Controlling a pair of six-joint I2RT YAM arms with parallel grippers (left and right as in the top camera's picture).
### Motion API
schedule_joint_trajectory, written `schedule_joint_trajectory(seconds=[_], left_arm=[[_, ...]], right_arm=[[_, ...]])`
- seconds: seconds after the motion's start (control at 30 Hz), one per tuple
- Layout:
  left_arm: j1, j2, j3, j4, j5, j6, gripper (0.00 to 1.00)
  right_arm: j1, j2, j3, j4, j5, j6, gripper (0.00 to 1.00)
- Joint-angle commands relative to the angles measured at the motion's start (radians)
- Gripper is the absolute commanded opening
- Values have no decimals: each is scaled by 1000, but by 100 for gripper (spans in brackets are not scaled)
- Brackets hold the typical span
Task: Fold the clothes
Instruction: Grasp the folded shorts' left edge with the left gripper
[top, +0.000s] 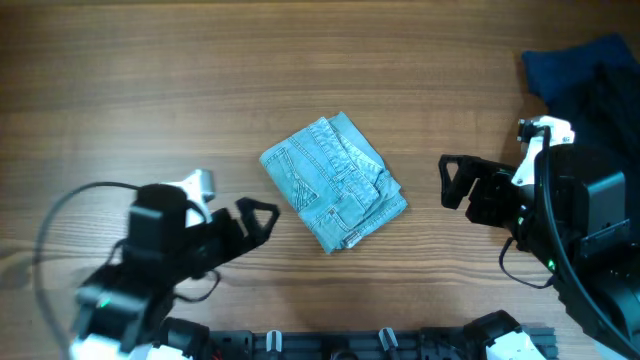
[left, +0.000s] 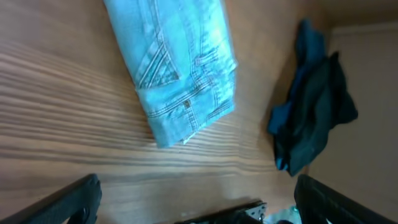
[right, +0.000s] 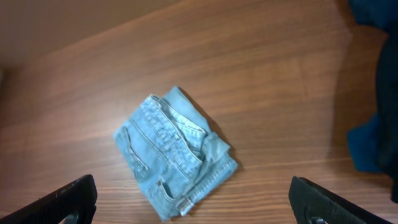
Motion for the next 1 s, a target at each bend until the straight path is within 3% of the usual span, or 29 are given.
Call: schedule_joint_trajectory(seconds=[0.0, 0.2, 0.43, 0.63, 0.97], left_arm=[[-6, 45, -169, 140, 90, -132, 98], [-15, 206, -251, 287, 99, -206, 97], [-114, 481, -251, 534, 99, -284, 96], [-128, 674, -251, 718, 74, -279, 96], [-128, 818, -251, 867, 8, -248, 96]], right_arm=[[2, 27, 15, -11, 30, -22, 100], [2, 87, 15, -17, 29, -41, 100], [2, 182, 15, -44, -13, -41, 100], [2, 211, 15, -70, -13, -42, 100], [2, 209, 15, -73, -40, -42, 100]])
